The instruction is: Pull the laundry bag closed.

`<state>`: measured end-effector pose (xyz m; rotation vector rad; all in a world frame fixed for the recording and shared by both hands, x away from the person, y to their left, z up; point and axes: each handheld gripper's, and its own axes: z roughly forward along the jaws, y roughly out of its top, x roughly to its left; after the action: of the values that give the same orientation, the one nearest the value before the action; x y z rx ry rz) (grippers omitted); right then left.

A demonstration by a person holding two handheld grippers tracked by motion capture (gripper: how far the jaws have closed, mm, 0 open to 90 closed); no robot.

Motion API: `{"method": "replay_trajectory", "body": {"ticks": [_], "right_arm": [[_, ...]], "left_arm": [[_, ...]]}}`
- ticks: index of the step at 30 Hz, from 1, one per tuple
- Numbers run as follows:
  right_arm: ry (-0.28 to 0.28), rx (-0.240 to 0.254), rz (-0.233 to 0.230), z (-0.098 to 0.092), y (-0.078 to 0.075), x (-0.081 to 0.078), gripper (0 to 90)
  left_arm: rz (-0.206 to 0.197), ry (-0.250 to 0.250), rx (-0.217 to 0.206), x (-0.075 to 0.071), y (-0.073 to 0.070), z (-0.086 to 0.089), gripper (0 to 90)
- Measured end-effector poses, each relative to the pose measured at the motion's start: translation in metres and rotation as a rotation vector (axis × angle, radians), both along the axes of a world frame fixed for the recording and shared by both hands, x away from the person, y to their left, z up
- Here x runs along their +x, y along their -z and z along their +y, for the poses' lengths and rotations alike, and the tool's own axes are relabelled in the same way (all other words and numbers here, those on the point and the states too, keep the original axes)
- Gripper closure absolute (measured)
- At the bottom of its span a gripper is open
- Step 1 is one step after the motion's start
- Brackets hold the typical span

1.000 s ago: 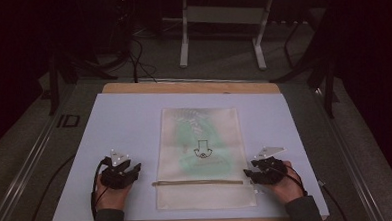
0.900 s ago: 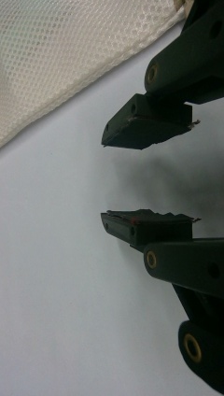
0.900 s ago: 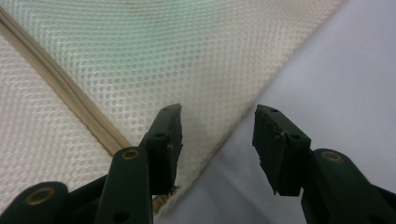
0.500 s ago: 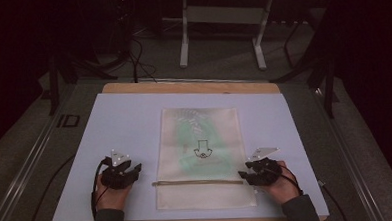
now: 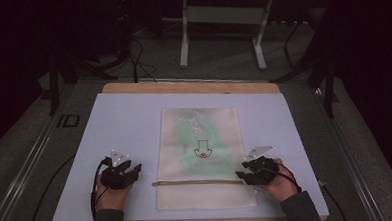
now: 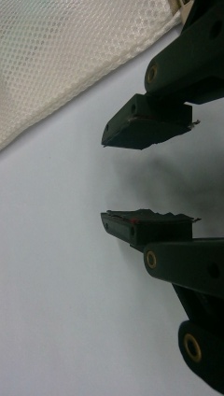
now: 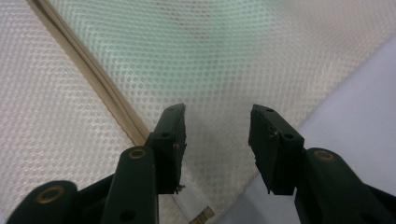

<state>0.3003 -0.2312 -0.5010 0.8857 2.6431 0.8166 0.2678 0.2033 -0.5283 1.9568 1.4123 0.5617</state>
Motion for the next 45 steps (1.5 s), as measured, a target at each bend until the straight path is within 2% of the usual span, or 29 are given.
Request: {"method": "replay_trajectory", "body": {"ticks": [9, 12, 14, 45], "right_arm": [[-0.056, -0.022, -0.005, 0.013, -0.002, 0.001, 57.2], [-0.076, 0.018, 0.010, 0.017, -0.003, 0.001, 57.1], [-0.078, 0.024, 0.011, 0.018, -0.003, 0.001, 57.0], [-0.209, -0.012, 0.019, 0.055, -0.005, 0.001, 56.5]], "left_arm": [[0.001, 0.003, 0.001, 0.000, 0.000, 0.000, 56.1], [0.002, 0.007, 0.005, 0.000, 0.000, -0.001, 56.1], [0.002, 0.007, 0.006, 0.000, 0.000, -0.001, 56.1], [0.007, 0.004, 0.001, 0.000, 0.001, 0.000, 55.8]]}}
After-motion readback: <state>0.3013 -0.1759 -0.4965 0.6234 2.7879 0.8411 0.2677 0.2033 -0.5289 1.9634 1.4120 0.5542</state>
